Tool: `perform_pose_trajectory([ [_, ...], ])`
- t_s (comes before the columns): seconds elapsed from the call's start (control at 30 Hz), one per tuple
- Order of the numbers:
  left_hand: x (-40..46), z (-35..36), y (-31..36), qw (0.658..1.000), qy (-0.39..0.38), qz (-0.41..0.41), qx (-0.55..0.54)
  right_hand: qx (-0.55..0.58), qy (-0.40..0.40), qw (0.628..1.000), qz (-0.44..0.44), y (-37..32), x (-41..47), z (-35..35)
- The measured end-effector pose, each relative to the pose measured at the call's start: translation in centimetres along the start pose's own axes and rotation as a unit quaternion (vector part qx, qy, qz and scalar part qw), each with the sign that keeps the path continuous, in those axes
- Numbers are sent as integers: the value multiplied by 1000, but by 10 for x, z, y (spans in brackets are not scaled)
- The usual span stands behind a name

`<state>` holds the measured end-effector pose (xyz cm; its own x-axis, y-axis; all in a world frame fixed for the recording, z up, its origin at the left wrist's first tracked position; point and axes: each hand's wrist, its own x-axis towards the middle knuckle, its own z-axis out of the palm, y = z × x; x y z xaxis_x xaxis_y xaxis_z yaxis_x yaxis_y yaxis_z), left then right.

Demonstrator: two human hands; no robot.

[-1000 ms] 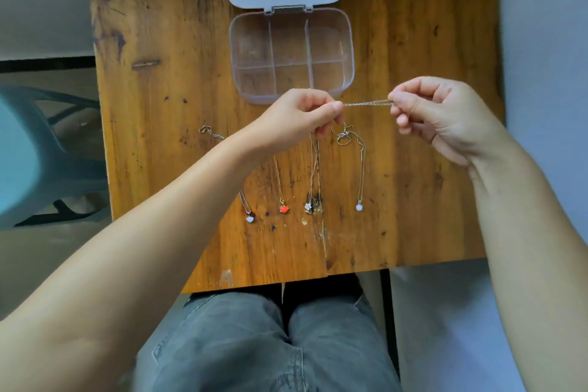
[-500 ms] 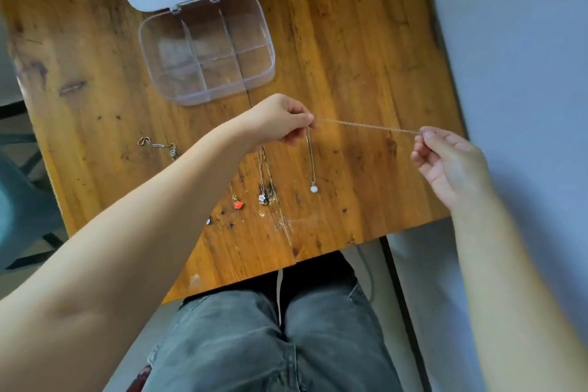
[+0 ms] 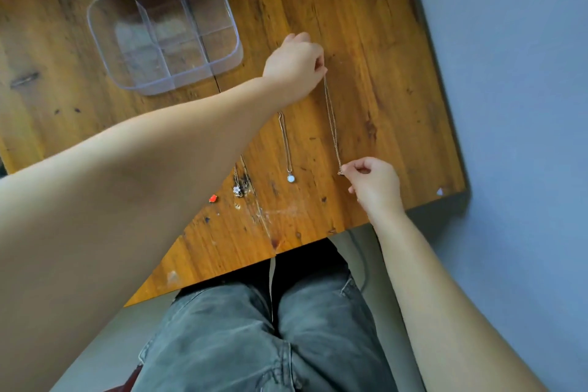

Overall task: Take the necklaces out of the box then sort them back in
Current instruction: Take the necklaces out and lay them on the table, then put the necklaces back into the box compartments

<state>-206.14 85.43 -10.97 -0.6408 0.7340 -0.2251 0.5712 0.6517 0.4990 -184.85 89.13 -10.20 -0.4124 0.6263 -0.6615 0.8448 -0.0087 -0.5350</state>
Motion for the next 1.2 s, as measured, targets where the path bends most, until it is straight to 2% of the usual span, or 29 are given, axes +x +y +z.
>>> perform_pose_trajectory([
  [0.13, -2, 0, -4, 999, -3, 37, 38, -79, 20, 995, -49, -1, -4, 1],
  [0.23, -14, -8, -11, 999, 5, 49, 5, -62, 19, 997, -50, -4, -3, -7],
  [0.33, -41, -23, -29, 998, 31, 24, -52, -48, 15, 996, -67, -18, -2, -14],
  [0.43, -87, -38, -63, 993, 56, -33, -93, -52, -6, 993, -107, -43, -2, -6],
  [0.6, -194, -43, -130, 963, 118, -207, -129, -108, -98, 968, -206, -96, -12, 47],
  [0.73, -269, -26, -151, 923, 162, -321, -138, -210, -210, 911, -286, -126, -31, 109],
  [0.83, -298, -3, -138, 911, 169, -352, -134, -316, -242, 845, -357, -142, -43, 154],
  [1.07, -294, 29, -118, 926, 129, -352, 39, -447, -152, 724, -503, -166, -45, 218],
  [1.2, -289, 31, -124, 934, 141, -323, 58, -499, -131, 664, -541, -169, -41, 230],
])
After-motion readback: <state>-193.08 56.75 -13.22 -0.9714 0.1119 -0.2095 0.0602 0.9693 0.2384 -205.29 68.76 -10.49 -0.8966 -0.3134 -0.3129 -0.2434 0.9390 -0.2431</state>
